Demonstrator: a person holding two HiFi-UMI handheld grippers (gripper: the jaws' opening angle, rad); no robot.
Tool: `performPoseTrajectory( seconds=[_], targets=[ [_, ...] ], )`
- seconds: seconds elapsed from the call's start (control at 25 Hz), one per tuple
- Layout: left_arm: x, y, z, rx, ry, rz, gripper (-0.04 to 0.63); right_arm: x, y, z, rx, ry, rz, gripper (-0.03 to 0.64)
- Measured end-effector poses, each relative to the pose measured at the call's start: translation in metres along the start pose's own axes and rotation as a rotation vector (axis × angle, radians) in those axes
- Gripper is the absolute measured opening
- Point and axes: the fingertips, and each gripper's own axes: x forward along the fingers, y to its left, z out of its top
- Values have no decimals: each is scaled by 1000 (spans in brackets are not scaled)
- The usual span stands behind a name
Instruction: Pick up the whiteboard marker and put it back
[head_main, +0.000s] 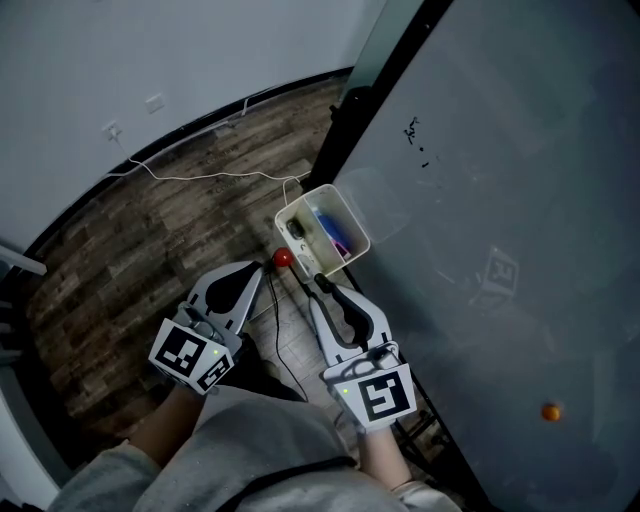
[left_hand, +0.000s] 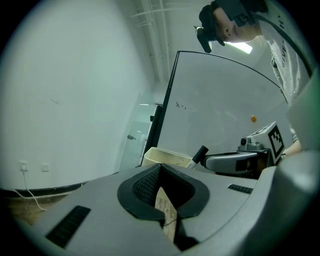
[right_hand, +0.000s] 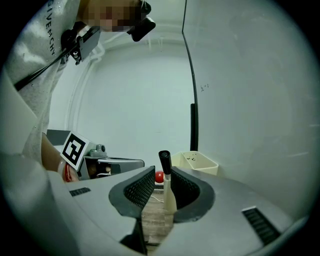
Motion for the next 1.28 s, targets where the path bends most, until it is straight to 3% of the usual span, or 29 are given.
performPoseTrajectory(
  seconds=[0.44,0.88,1.28],
  targets=[
    [-18,-23,7,17,-22,0,15,-19,13,7,4,-17,1,92],
    [-40,-58,15,42,-40,-10,15,-28,43,12,12,-26,62,29],
    [-50,-81,11,37,-42,-10,15,-39,59,6,38,-21,127,20]
  ],
)
